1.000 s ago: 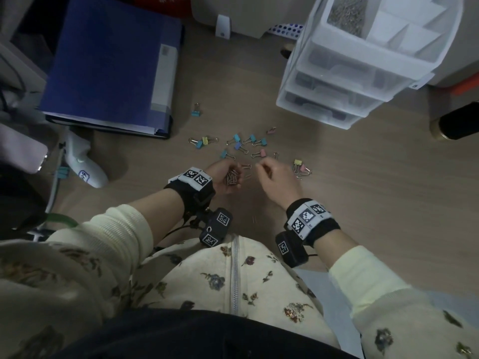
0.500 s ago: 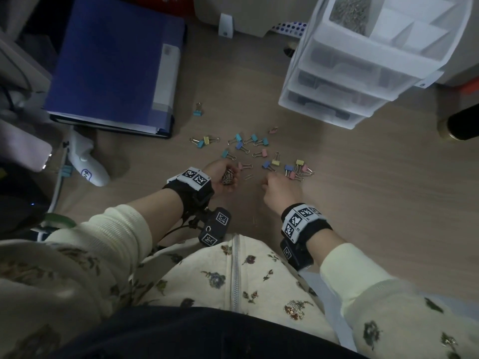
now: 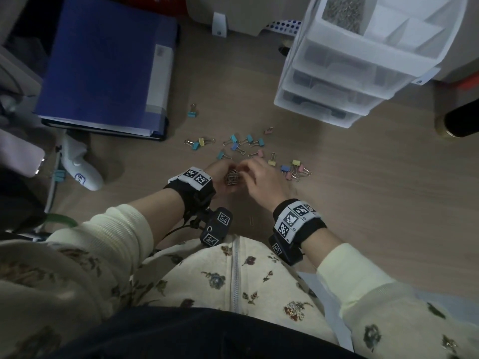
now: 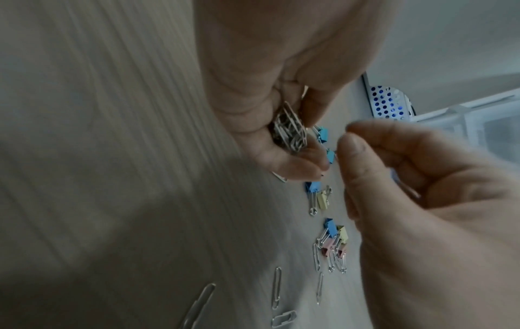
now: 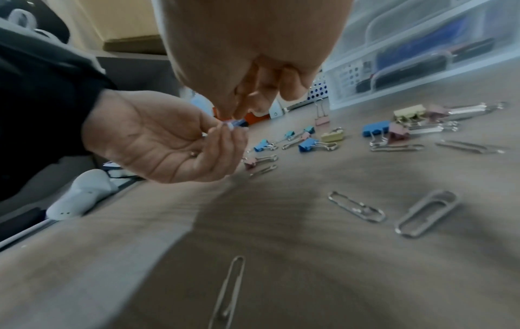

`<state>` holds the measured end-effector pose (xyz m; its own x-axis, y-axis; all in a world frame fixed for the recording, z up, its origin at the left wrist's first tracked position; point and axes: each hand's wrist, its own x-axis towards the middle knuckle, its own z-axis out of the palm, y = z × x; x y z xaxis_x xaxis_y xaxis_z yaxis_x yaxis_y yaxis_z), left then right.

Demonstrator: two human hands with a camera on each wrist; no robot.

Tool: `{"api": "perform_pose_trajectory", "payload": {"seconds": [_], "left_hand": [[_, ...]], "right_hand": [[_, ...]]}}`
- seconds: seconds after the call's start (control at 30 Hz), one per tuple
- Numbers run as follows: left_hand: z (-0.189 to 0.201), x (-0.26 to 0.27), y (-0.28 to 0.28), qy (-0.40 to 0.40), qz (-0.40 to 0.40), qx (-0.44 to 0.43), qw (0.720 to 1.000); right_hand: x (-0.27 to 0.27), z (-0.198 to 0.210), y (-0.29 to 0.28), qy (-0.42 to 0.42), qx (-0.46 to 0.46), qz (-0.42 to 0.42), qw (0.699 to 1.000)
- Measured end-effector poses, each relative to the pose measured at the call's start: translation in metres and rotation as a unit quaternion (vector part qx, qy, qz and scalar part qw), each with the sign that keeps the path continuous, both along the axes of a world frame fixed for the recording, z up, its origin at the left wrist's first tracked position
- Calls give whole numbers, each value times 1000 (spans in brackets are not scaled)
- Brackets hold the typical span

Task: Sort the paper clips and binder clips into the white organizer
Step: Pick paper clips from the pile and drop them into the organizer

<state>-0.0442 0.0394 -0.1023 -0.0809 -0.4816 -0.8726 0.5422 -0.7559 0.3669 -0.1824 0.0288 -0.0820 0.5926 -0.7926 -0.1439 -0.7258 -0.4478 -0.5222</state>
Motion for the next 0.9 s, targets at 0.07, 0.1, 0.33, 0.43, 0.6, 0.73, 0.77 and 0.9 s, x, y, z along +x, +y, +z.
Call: {"api": "perform_pose_trajectory", "payload": {"seconds": [0.07, 0.1, 0.33, 0.43, 0.6, 0.73, 0.77, 0.9], "left_hand": [[-1, 2, 1, 2, 8, 3, 1000], [-1, 3, 1, 1, 9, 6, 1000], [1, 9, 2, -36, -6, 5, 999], [3, 8, 3, -41, -5, 12, 999], [3, 7, 3, -44, 1, 17, 999], [3, 8, 3, -52, 3, 18, 998], [4, 8, 3, -52, 4, 18, 998], [6, 9, 2, -53, 8, 16, 998]], "right_hand": [[-7, -5, -5, 30, 19, -53, 998], [-10, -8, -7, 47, 27, -64, 996], [-11, -23, -6, 179, 9, 17, 984], [-8, -22, -5, 196, -3, 26, 980], [-5, -17, -6, 224, 8, 38, 974], [-1, -12, -5, 260, -1, 61, 964], [-1, -11, -5, 266, -1, 63, 962], [0, -10, -2, 275, -1, 60, 960]]}}
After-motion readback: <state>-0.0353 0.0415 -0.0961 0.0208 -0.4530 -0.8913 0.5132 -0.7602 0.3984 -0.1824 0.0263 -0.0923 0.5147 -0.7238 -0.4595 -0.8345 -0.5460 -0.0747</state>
